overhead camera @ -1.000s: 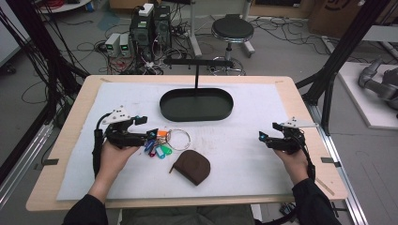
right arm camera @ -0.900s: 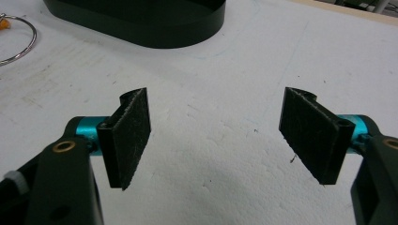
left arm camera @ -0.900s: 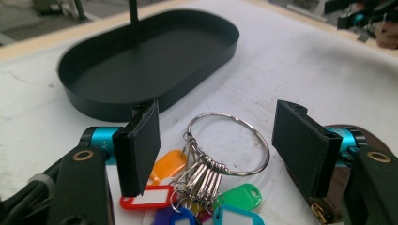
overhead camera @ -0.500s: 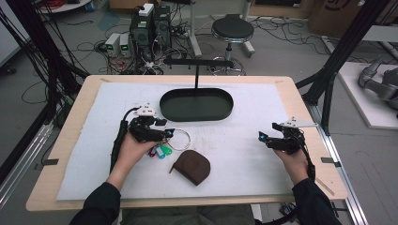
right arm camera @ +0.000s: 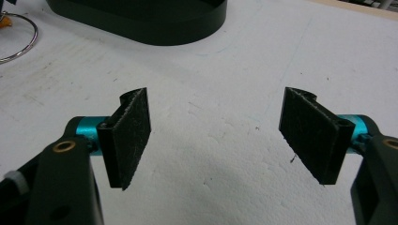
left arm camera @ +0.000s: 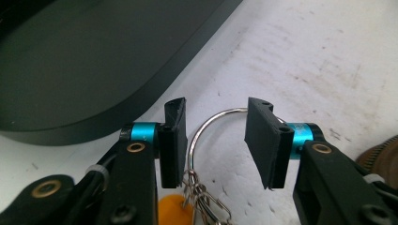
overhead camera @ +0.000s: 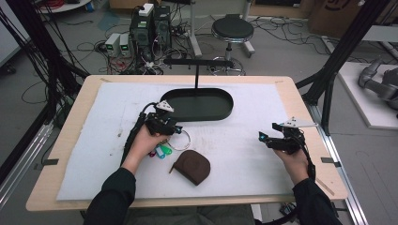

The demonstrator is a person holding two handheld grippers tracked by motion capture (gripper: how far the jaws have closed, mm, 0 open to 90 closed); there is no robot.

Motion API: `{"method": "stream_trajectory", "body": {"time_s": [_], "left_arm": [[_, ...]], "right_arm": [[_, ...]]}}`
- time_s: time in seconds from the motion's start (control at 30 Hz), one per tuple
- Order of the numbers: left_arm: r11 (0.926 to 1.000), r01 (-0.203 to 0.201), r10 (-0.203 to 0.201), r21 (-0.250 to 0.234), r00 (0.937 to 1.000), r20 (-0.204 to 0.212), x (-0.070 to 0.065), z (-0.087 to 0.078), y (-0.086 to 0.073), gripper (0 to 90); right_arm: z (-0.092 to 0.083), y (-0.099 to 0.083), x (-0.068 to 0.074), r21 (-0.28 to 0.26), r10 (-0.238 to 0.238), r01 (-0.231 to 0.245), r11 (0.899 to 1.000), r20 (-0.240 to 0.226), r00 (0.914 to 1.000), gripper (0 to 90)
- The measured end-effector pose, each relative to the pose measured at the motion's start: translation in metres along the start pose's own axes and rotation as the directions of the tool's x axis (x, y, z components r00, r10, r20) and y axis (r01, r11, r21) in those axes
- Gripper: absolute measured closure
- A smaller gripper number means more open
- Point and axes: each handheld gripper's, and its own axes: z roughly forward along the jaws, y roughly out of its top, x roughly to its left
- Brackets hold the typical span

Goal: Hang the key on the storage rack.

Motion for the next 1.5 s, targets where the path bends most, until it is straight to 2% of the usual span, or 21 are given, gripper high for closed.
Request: {"method": "stream_trajectory", "body": {"time_s": [0.03, 0.13, 0.2, 0.33, 0.47, 0.5, 0.6, 0.83, 0.97, 1.07, 1.1, 1.13, 1.17, 1.3, 1.33, 1.37, 1.4, 1.5], "left_arm": [[0.9997, -0.006, 0.006, 0.022, 1.0, -0.005, 0.0, 0.002, 0.002, 60.6], [0.9995, -0.019, 0.019, 0.024, 0.9997, -0.017, 0.0, 0.005, 0.002, 62.7], [0.9988, -0.022, 0.024, 0.043, 0.9994, -0.025, 0.001, 0.008, 0.001, 63.6], [0.997, -0.006, 0.009, 0.077, 0.9989, -0.046, 0.007, 0.012, -0.002, 66.9], [0.9958, 0.001, 0.003, 0.091, 0.9993, -0.038, 0.007, 0.015, -0.004, 72.4], [0.9942, -0.02, 0.025, 0.105, 0.9988, -0.042, 0.007, 0.015, -0.003, 72.8], [0.9943, -0.016, 0.02, 0.106, 0.9991, -0.037, 0.006, 0.015, -0.003, 76.2], [0.9907, -0.057, 0.061, 0.123, 0.9976, -0.031, 0.003, 0.012, -0.003, 83.1], [0.9962, -0.056, 0.057, 0.067, 0.9982, -0.019, 0.002, 0.0, -0.002, 85.1], [0.9982, -0.06, 0.06, 0.005, 0.9982, 0.0, -0.002, -0.018, 0.0, 85.5], [0.9982, -0.06, 0.06, 0.005, 0.9982, 0.0, -0.002, -0.018, 0.0, 85.6], [0.9964, -0.078, 0.079, -0.033, 0.9969, 0.006, -0.006, -0.028, 0.0, 85.7], [0.9964, -0.078, 0.079, -0.033, 0.9969, 0.006, -0.006, -0.028, 0.0, 85.8], [0.9885, -0.104, 0.106, -0.11, 0.9943, 0.014, -0.016, -0.045, -0.008, 86.0], [0.9865, -0.112, 0.114, -0.119, 0.9935, 0.007, -0.019, -0.049, -0.011, 86.0], [0.9807, -0.144, 0.146, -0.132, 0.9893, 0.001, -0.022, -0.055, -0.018, 86.0], [0.9807, -0.144, 0.146, -0.132, 0.9893, 0.001, -0.022, -0.055, -0.018, 86.0], [0.9738, -0.159, 0.162, -0.163, 0.9867, 0.007, -0.028, -0.063, -0.028, 86.0]], "right_arm": [[0.0, 0.0, 0.0, -0.001, 0.0, 0.0, 1.0, 0.0, 1.0, 26.0], [0.0, 0.0, 0.0, 0.002, -0.002, 0.002, 1.0, -0.004, 1.0, 26.1], [0.001, 0.0, 0.0, 0.002, -0.003, 0.003, 1.0, -0.003, 1.0, 26.1], [0.001, 0.0, 0.0, 0.003, -0.007, 0.007, 1.0, -0.004, 1.0, 26.1], [0.001, 0.0, 0.001, 0.007, -0.004, 0.004, 1.0, -0.007, 1.0, 26.0], [0.002, 0.0, 0.001, 0.007, -0.006, 0.006, 1.0, -0.007, 1.0, 26.1], [0.002, 0.0, 0.001, 0.008, -0.005, 0.006, 1.0, -0.008, 1.0, 26.1], [0.002, 0.0, 0.001, 0.007, -0.009, 0.009, 1.0, -0.008, 0.9999, 26.1], [0.001, 0.0, 0.001, 0.007, -0.005, 0.005, 1.0, -0.009, 0.9999, 26.1], [0.002, 0.0, 0.001, 0.008, -0.007, 0.007, 1.0, -0.007, 1.0, 26.1], [0.002, 0.0, 0.001, 0.008, -0.007, 0.007, 1.0, -0.007, 1.0, 26.1], [0.001, 0.0, 0.001, 0.007, -0.01, 0.01, 1.0, -0.008, 0.9999, 26.2], [0.001, 0.0, 0.001, 0.006, -0.01, 0.01, 1.0, -0.007, 0.9999, 26.3], [0.001, 0.0, 0.001, 0.007, -0.01, 0.01, 1.0, -0.007, 0.9999, 26.3], [0.002, 0.0, 0.002, 0.007, -0.01, 0.01, 1.0, -0.007, 0.9999, 26.3], [0.002, 0.0, 0.002, 0.009, -0.013, 0.013, 1.0, -0.006, 0.9999, 26.3], [0.002, 0.0, 0.002, 0.012, -0.01, 0.01, 1.0, -0.008, 0.9999, 26.3], [0.002, 0.0, 0.003, 0.013, -0.014, 0.015, 1.0, -0.006, 0.9999, 26.3]]}}
